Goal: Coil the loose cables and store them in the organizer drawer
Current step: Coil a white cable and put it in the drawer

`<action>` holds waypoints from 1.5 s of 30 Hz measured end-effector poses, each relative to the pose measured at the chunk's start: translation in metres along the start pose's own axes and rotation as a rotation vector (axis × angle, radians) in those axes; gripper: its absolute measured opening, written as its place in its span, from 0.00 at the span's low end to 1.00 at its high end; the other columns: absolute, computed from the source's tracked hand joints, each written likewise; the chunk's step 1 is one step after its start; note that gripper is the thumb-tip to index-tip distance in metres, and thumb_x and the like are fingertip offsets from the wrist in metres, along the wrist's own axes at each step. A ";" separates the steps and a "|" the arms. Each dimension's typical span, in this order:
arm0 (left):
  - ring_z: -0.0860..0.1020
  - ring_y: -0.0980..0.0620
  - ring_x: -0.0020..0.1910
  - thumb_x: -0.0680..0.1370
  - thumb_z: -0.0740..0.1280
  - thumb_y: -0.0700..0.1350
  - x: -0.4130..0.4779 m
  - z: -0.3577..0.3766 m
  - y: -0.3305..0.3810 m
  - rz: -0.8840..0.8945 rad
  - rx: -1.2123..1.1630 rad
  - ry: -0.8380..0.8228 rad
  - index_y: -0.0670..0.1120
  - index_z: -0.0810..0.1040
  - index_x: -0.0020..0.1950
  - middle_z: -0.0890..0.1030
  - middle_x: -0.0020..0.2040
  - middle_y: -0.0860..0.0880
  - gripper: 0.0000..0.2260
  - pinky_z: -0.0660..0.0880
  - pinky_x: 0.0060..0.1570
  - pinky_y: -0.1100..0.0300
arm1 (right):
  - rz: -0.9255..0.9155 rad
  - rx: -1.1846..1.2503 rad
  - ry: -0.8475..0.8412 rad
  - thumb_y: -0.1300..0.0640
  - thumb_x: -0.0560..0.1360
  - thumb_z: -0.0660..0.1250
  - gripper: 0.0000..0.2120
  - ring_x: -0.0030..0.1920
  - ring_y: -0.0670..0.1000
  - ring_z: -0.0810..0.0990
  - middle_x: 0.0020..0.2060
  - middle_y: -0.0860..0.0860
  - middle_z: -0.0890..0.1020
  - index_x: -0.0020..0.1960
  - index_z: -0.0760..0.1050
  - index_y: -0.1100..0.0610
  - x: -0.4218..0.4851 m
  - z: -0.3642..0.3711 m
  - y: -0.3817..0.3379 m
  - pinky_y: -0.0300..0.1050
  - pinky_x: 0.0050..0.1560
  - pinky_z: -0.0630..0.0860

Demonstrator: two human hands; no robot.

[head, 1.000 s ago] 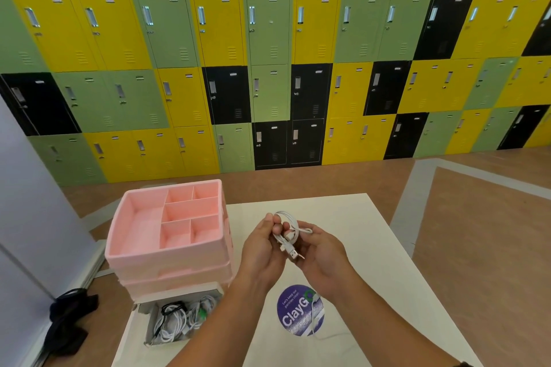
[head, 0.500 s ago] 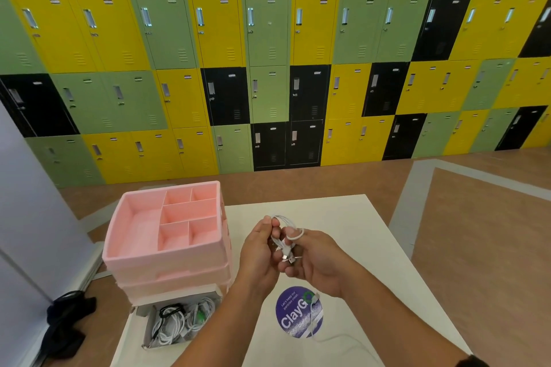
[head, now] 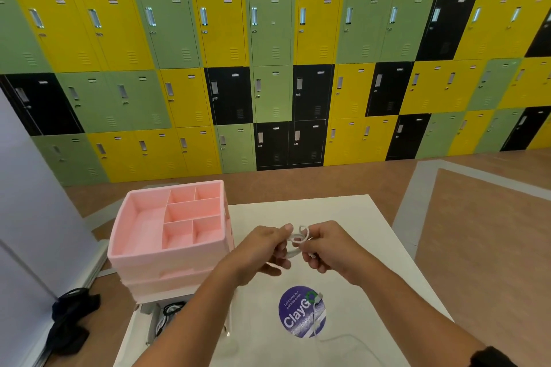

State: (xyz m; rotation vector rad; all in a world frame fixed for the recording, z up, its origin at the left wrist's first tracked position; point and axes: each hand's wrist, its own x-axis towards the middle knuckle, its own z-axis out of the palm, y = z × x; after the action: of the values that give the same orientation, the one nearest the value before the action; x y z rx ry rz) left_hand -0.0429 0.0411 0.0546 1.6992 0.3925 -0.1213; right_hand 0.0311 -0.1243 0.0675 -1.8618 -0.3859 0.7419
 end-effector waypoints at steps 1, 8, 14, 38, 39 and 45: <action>0.77 0.52 0.33 0.84 0.58 0.57 0.000 0.002 0.000 0.030 0.032 0.027 0.46 0.71 0.38 0.74 0.32 0.49 0.20 0.76 0.37 0.57 | -0.010 -0.010 0.009 0.65 0.79 0.65 0.06 0.29 0.50 0.75 0.32 0.56 0.81 0.50 0.81 0.59 0.001 0.001 0.000 0.41 0.29 0.72; 0.65 0.53 0.28 0.85 0.58 0.53 0.016 0.011 -0.010 0.048 -0.270 0.347 0.45 0.69 0.39 0.66 0.31 0.48 0.18 0.69 0.27 0.60 | -0.001 0.103 0.039 0.69 0.77 0.68 0.16 0.29 0.53 0.78 0.35 0.61 0.84 0.62 0.73 0.56 0.002 0.002 0.008 0.45 0.32 0.76; 0.56 0.54 0.26 0.85 0.59 0.50 0.020 0.010 -0.007 -0.033 -0.771 0.330 0.48 0.64 0.35 0.59 0.29 0.50 0.19 0.60 0.25 0.60 | 0.014 -0.015 -0.126 0.68 0.80 0.62 0.09 0.31 0.55 0.81 0.34 0.59 0.83 0.54 0.80 0.61 -0.005 0.009 0.017 0.44 0.32 0.77; 0.86 0.45 0.37 0.86 0.53 0.53 0.011 0.019 -0.015 -0.005 -0.041 0.182 0.44 0.80 0.51 0.72 0.37 0.46 0.19 0.81 0.40 0.53 | -0.166 -0.446 0.196 0.52 0.82 0.63 0.16 0.28 0.46 0.67 0.25 0.46 0.70 0.38 0.78 0.55 0.008 0.011 0.016 0.44 0.33 0.64; 0.86 0.44 0.41 0.86 0.53 0.51 0.012 0.019 -0.015 0.004 -0.006 0.185 0.44 0.80 0.51 0.73 0.36 0.46 0.19 0.81 0.45 0.51 | -0.166 -0.458 0.196 0.52 0.82 0.63 0.16 0.28 0.46 0.67 0.25 0.46 0.70 0.36 0.76 0.54 0.008 0.012 0.016 0.44 0.33 0.64; 0.71 0.51 0.33 0.86 0.53 0.44 0.020 0.020 -0.018 0.022 0.050 0.216 0.42 0.81 0.46 0.72 0.33 0.47 0.19 0.72 0.37 0.56 | -0.157 -0.497 0.170 0.52 0.82 0.62 0.14 0.29 0.47 0.68 0.27 0.48 0.72 0.43 0.82 0.57 0.007 0.011 0.014 0.44 0.34 0.64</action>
State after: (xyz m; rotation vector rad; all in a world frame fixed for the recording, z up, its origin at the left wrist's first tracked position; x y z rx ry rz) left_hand -0.0278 0.0279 0.0284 1.7715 0.5340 0.0698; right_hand 0.0280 -0.1180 0.0497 -2.3065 -0.6409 0.3958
